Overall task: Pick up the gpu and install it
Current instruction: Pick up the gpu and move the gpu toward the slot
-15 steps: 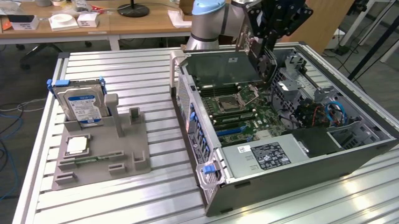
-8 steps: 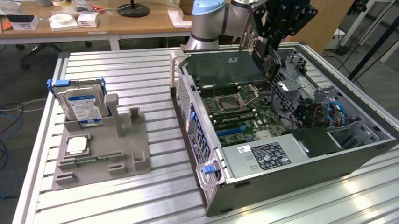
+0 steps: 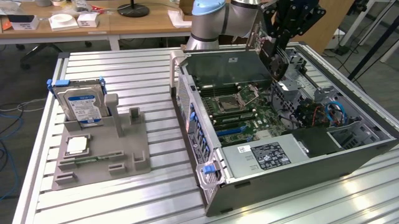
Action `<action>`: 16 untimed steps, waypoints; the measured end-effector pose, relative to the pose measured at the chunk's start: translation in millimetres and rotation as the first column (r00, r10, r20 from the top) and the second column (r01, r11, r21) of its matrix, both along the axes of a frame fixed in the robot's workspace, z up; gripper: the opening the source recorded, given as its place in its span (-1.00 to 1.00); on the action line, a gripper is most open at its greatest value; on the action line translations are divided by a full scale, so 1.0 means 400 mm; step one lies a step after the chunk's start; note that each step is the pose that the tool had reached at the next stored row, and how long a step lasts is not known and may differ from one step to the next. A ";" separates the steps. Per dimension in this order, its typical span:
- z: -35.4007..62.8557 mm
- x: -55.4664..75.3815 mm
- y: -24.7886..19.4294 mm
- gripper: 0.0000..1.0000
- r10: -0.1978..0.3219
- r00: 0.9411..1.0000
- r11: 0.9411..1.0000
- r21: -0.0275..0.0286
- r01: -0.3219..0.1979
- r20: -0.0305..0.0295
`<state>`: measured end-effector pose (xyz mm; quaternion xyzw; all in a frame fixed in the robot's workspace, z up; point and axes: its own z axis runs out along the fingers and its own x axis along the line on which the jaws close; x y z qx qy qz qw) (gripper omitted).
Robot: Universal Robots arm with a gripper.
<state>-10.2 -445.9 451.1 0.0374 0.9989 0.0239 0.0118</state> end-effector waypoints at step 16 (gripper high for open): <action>0.000 0.058 0.000 -0.48 0.000 1.000 1.000 0.000 0.000 0.000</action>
